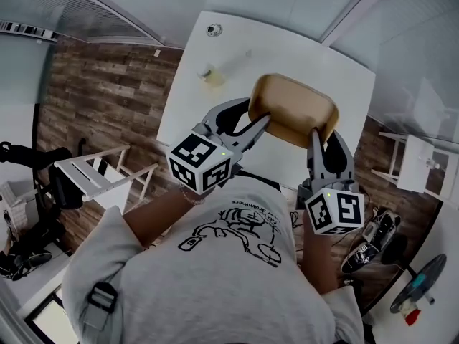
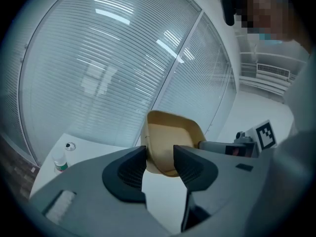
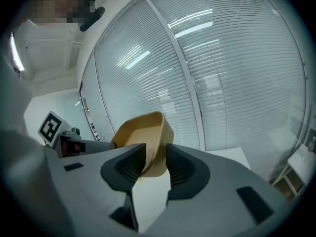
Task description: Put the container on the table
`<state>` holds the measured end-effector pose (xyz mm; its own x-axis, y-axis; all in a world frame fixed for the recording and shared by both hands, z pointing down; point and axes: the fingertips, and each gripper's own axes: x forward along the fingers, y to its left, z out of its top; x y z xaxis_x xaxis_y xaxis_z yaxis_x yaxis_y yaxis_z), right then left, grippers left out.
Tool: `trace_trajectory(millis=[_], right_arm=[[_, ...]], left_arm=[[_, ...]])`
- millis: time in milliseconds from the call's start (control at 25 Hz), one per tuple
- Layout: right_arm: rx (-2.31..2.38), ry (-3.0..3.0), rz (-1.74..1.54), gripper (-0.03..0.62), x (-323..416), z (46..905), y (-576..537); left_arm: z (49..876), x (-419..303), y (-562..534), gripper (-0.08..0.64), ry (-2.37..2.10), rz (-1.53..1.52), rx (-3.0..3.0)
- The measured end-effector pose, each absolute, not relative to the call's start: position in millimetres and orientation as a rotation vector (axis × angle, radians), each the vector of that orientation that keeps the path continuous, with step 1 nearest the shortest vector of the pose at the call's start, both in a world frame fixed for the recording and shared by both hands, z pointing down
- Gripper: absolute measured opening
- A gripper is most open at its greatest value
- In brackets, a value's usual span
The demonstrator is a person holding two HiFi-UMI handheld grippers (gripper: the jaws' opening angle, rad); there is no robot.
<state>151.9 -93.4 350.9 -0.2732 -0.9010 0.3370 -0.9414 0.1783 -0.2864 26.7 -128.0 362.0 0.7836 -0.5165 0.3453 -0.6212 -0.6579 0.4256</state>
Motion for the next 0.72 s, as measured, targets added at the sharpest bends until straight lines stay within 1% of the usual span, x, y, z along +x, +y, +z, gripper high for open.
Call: trace_trajectory(millis=[720], right_arm=[[1.830, -2.279, 0.777, 0.115, 155, 404, -97]], left_arm=[[411, 30, -133, 0.164, -0.820, 0.303, 2.394]])
